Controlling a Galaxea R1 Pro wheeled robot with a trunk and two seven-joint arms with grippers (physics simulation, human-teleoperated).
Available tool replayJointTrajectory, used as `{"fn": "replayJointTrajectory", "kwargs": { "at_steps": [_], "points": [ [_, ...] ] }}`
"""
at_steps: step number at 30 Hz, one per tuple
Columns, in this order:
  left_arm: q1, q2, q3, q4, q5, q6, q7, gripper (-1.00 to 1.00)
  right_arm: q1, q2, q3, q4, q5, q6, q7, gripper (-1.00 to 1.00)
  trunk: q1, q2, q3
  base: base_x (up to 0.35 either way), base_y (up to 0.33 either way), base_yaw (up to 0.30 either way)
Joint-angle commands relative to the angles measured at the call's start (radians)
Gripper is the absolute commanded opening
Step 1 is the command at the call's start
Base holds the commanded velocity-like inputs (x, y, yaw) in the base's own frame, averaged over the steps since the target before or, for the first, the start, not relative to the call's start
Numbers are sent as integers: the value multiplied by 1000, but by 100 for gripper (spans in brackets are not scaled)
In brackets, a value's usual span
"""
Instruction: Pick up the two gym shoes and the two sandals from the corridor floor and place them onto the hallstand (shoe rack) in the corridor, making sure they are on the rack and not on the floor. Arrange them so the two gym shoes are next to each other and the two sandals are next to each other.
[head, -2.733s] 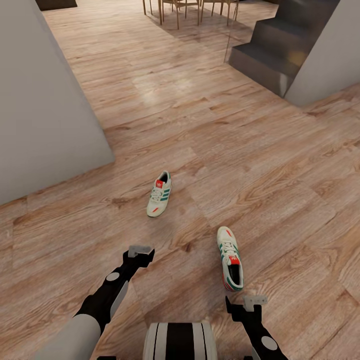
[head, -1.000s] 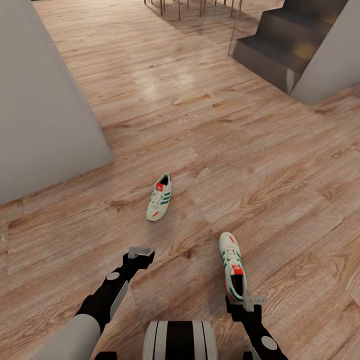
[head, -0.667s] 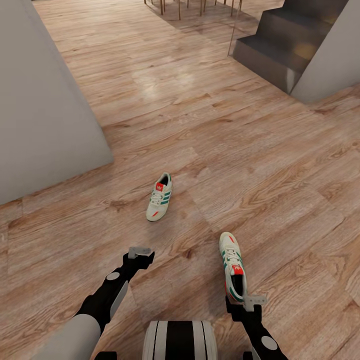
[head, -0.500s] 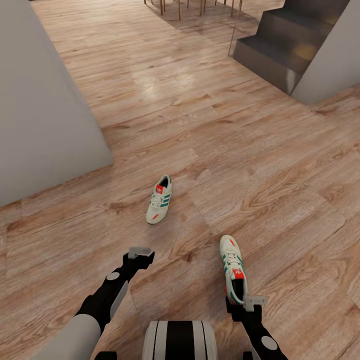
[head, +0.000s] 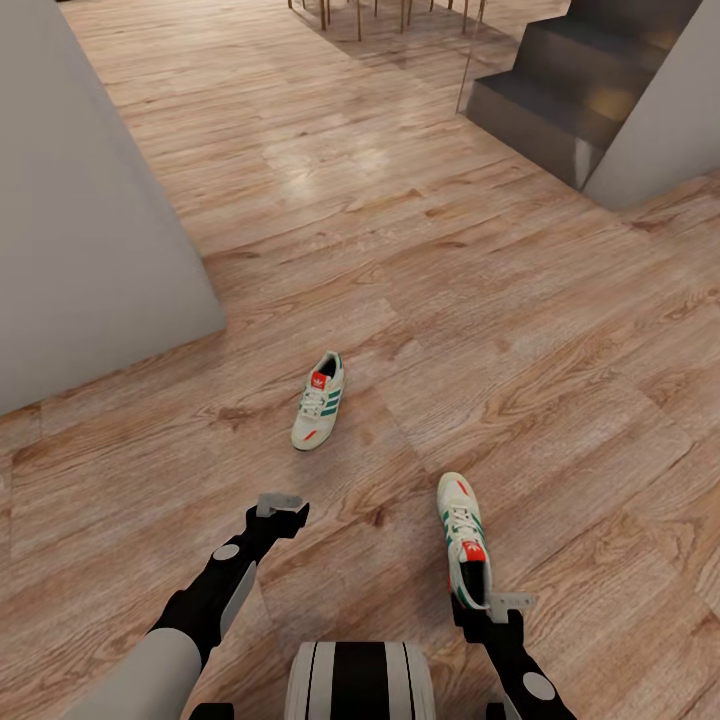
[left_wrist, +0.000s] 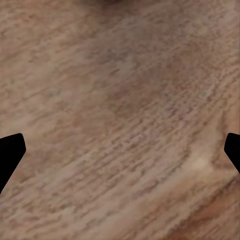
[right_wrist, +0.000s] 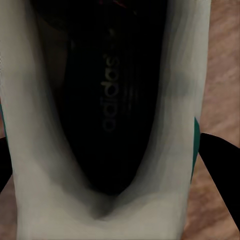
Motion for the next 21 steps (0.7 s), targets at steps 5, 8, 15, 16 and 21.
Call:
{"fn": "replayJointTrajectory", "kwargs": {
  "at_steps": [5,8,15,16,21],
  "points": [
    [0,0,0,1,-1,-3,-2,100,-1,0,-1,1,-2,-3,-1,-100,0,0,0,0,0,0],
    [0,0,0,1,-1,-3,-2,100,-1,0,-1,1,-2,-3,0,-100,0,0,0,0,0,0],
    [0,0,0,1,-1,-3,-2,100,0,0,-2,1,-2,-3,0,-100,-1,0,3,0,0,0],
    [0,0,0,1,-1,-3,-2,100,0,0,-2,1,-2,-3,0,-100,-1,0,7,0,0,0],
    [-1,0,0,1,-1,-3,-2,100,0,-2,-2,0,-2,-3,1,-100,-3,1,27,0,0,0]
  ]
}}
